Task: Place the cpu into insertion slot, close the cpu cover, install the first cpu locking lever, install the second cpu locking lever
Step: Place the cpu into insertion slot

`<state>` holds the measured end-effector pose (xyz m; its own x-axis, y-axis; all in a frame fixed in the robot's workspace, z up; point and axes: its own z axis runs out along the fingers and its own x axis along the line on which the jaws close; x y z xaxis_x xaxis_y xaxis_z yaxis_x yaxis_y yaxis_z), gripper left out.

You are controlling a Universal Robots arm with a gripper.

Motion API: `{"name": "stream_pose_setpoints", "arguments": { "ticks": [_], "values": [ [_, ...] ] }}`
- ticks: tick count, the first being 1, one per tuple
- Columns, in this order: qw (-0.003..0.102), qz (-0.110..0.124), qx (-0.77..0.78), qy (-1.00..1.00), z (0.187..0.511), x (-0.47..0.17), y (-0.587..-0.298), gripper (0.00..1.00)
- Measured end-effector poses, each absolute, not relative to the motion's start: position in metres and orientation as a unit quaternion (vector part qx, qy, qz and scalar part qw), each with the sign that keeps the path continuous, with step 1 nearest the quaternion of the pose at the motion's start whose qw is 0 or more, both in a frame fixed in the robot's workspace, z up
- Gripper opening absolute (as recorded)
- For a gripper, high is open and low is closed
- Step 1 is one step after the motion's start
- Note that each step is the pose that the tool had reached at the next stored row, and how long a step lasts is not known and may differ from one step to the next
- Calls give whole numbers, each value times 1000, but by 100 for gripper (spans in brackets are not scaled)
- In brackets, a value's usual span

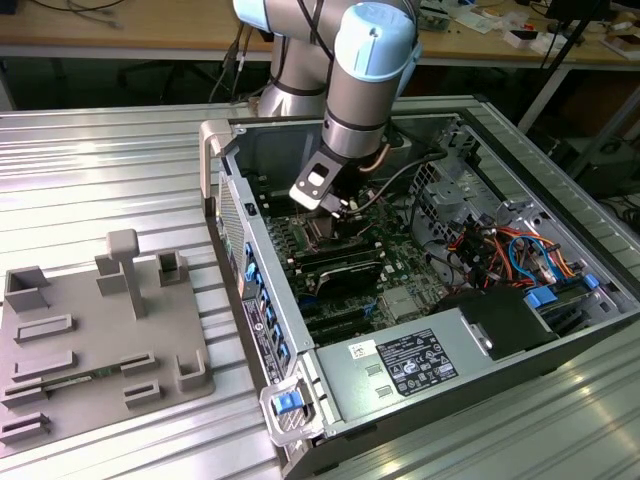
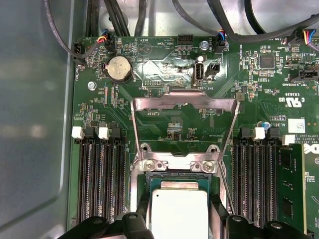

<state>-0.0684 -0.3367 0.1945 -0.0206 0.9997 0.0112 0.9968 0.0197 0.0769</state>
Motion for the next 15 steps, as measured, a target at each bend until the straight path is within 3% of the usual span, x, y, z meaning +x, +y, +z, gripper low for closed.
{"name": "stream_pose_setpoints", "arguments": {
  "ticks": [15],
  "values": [
    [22, 30, 699, 714, 191, -68, -337, 55]
  ]
}}
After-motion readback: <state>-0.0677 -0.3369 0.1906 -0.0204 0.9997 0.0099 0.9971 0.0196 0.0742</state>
